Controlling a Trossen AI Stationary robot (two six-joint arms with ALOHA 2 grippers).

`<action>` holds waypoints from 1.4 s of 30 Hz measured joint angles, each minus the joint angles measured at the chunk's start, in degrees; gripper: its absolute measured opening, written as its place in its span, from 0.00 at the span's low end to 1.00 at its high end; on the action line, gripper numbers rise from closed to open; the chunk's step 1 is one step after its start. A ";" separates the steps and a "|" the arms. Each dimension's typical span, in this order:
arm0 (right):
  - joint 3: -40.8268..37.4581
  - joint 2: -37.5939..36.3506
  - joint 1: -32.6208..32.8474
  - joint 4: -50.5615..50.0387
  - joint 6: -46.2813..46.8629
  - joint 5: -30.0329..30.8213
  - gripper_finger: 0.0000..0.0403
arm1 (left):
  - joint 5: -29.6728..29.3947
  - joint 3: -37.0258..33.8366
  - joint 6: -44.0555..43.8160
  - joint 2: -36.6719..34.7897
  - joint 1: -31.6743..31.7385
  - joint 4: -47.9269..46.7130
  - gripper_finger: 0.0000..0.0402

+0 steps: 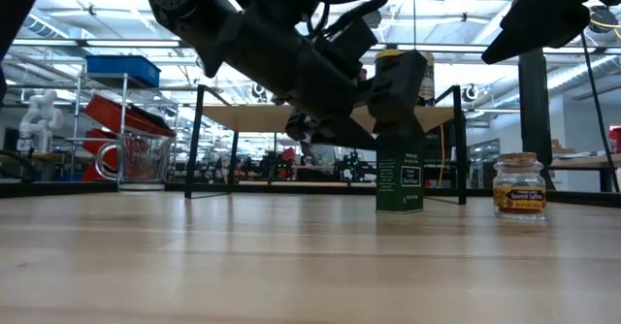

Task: Shelf spices
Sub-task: Put the black seasoning can on the shelf

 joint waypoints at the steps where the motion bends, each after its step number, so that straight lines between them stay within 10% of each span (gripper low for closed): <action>1: 0.00 0.00 0.00 -0.02 0.00 0.00 0.68 | 0.01 0.00 -0.01 0.00 0.22 -0.01 0.83; 14: 0.00 0.00 0.00 -0.04 -0.02 0.00 0.68 | -2.93 0.00 0.04 0.68 0.35 -0.15 0.81; 42: 0.00 0.01 0.00 -0.14 -0.22 -0.07 0.68 | 4.00 0.45 3.53 0.52 0.33 -0.39 0.35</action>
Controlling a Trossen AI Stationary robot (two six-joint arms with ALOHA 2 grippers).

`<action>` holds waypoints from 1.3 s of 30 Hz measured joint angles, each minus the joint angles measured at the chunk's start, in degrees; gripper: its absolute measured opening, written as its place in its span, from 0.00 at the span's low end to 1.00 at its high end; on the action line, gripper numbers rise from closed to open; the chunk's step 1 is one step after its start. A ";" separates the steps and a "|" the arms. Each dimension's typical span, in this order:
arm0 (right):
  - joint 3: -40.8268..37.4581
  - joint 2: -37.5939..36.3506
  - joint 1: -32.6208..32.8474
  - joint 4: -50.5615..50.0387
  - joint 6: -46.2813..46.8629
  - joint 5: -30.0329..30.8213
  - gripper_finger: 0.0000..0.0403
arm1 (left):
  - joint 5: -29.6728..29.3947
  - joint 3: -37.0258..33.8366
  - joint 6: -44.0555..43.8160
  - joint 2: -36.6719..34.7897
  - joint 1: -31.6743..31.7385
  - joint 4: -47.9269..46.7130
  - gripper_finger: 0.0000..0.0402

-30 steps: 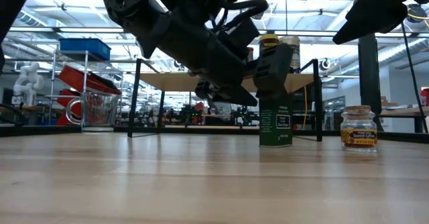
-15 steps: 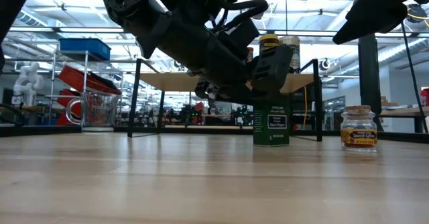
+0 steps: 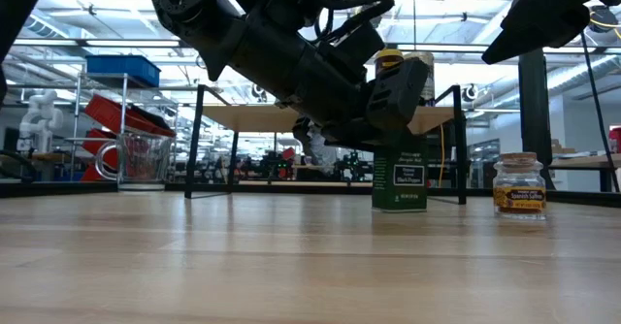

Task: Shelf spices
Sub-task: Put the black seasoning can on the shelf

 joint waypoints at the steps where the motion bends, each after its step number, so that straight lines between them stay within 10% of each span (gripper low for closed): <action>1: 0.00 -0.01 -0.02 0.01 0.01 0.00 0.68 | 0.52 0.12 0.04 0.00 0.00 0.02 0.35; 30: 0.02 0.01 0.15 0.47 0.68 -0.44 0.68 | -0.88 0.23 22.92 -51.94 5.72 -48.21 0.37; 39: 0.02 0.01 0.15 0.56 0.68 -0.42 0.68 | 22.33 -1.31 31.60 -54.27 20.69 -49.67 0.37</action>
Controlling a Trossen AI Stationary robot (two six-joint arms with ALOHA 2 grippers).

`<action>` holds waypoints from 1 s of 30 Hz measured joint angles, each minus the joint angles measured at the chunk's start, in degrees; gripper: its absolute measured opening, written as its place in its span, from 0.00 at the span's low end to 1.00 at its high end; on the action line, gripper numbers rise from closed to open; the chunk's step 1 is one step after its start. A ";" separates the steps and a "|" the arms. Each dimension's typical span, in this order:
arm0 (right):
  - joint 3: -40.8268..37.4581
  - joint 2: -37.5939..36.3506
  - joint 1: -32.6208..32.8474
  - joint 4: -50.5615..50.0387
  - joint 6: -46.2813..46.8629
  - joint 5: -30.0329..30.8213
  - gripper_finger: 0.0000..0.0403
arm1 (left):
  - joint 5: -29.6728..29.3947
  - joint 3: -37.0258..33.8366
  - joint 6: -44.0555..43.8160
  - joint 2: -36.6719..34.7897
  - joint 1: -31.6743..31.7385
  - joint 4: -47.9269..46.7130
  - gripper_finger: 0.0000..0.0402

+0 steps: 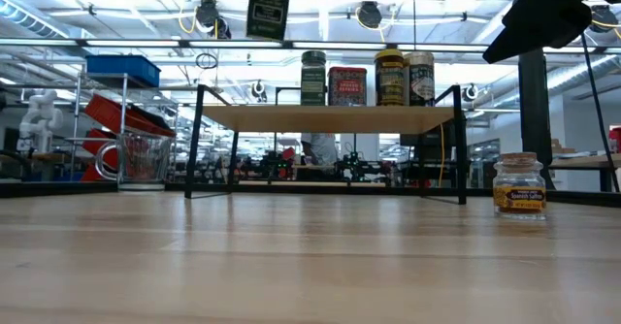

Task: Shelf spices
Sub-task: Put the black seasoning can on the shelf

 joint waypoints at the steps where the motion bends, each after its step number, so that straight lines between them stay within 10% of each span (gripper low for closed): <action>1: 0.00 0.00 0.00 0.00 0.00 -0.02 0.68 | 2.99 -0.02 0.55 -0.01 1.60 -0.18 0.37; 12: 0.00 0.02 0.00 0.00 0.00 -0.02 0.68 | 24.88 -0.02 1.06 3.47 16.78 0.37 0.37; 30: 0.00 0.02 0.00 -0.02 0.00 -0.02 0.68 | 36.00 -1.25 2.69 11.42 23.19 0.40 0.37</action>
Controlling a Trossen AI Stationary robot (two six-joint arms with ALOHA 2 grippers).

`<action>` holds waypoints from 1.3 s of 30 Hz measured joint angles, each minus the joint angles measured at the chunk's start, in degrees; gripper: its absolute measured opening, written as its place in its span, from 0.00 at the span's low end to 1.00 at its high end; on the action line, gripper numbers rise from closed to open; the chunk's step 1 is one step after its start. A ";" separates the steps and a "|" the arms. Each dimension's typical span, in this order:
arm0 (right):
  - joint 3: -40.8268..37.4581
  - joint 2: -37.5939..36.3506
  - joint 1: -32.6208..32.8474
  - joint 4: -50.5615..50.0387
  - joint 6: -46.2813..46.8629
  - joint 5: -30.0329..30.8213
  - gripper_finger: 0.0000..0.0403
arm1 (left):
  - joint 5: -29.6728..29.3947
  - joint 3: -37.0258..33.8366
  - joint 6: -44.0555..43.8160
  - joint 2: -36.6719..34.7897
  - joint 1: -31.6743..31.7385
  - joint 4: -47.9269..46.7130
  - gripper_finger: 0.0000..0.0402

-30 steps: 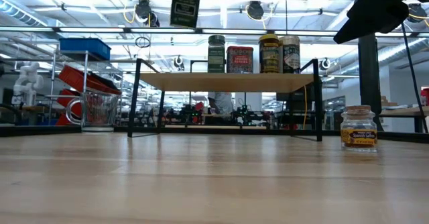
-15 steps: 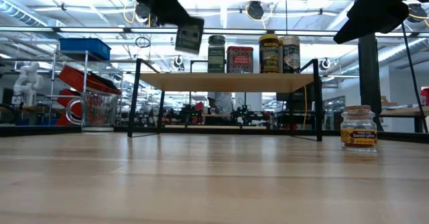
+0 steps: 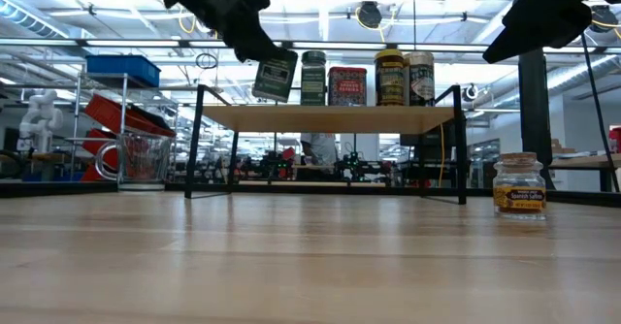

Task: Shelf spices
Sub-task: Put the black seasoning can on the shelf

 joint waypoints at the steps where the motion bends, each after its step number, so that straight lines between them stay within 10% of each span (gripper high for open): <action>1: 0.00 0.00 0.00 0.00 0.00 -0.01 0.68 | 1.26 -0.54 0.17 0.00 0.70 -0.13 0.37; 27: -0.01 0.00 0.07 0.39 -0.04 -0.76 0.68 | 7.09 -8.19 -1.37 0.07 5.64 12.00 0.37; 39: -0.02 0.00 0.07 0.39 -0.04 -0.75 0.68 | 1.85 -8.19 -1.34 0.07 3.04 15.09 0.56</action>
